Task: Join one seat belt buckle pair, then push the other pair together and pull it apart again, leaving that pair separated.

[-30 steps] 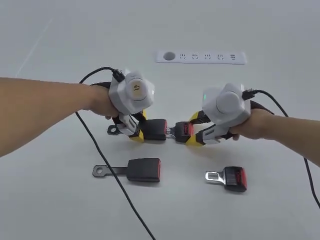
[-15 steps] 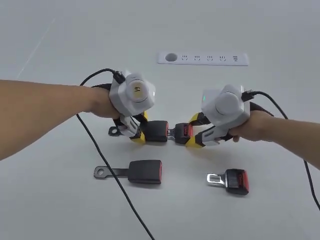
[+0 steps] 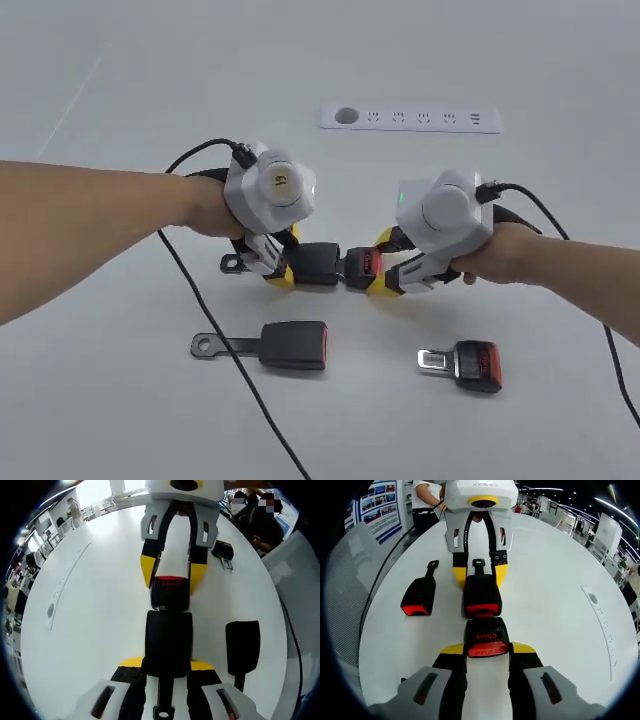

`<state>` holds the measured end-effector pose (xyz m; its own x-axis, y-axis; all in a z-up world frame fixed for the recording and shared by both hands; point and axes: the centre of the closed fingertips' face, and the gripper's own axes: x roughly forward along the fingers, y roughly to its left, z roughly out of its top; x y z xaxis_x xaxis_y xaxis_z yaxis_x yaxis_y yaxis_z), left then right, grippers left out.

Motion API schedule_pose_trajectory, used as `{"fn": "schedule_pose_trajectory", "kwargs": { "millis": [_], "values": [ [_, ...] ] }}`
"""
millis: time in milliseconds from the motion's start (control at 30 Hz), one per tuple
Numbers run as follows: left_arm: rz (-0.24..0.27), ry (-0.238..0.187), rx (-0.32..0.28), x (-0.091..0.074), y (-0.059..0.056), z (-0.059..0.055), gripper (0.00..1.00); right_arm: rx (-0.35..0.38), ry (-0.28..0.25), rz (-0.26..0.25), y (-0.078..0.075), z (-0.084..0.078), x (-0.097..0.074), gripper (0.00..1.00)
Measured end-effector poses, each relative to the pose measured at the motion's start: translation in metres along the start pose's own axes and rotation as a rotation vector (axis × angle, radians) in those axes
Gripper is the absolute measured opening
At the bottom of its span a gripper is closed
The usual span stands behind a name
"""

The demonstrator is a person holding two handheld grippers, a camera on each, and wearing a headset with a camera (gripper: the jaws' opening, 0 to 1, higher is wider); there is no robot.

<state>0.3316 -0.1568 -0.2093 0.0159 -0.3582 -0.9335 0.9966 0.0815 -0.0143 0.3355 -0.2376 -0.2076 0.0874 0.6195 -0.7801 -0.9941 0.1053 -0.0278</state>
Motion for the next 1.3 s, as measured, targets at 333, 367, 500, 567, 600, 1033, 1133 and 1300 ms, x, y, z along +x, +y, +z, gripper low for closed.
{"fn": "schedule_pose_trajectory", "kwargs": {
  "millis": [333, 367, 500, 567, 600, 1033, 1133, 1300],
  "values": [
    [0.002, -0.03, -0.014, 0.0, 0.0, -0.001, 0.31, -0.004, -0.012, -0.002, 0.003, 0.008, 0.001, 0.29],
    [0.002, -0.03, -0.013, 0.0, 0.0, 0.0, 0.31, 0.003, -0.01, -0.001, 0.003, 0.007, 0.001, 0.29],
    [0.001, -0.022, -0.002, 0.0, 0.001, 0.0, 0.31, 0.009, -0.006, -0.004, 0.005, 0.007, -0.001, 0.29],
    [0.001, -0.017, 0.0, 0.001, 0.001, 0.0, 0.31, 0.01, -0.005, -0.005, 0.006, 0.006, 0.0, 0.29],
    [0.001, -0.016, 0.001, 0.001, 0.001, 0.0, 0.31, 0.011, -0.004, -0.006, 0.002, 0.004, 0.001, 0.29],
    [0.001, -0.01, -0.001, 0.001, 0.003, 0.0, 0.31, 0.005, -0.003, -0.001, 0.002, 0.001, -0.002, 0.29],
    [0.001, -0.004, 0.001, 0.001, 0.003, 0.0, 0.31, -0.008, 0.003, 0.002, 0.001, 0.0, -0.003, 0.29],
    [0.003, -0.007, 0.003, 0.001, 0.003, 0.0, 0.31, -0.018, -0.006, 0.004, 0.0, -0.003, -0.004, 0.29]
  ]
}}
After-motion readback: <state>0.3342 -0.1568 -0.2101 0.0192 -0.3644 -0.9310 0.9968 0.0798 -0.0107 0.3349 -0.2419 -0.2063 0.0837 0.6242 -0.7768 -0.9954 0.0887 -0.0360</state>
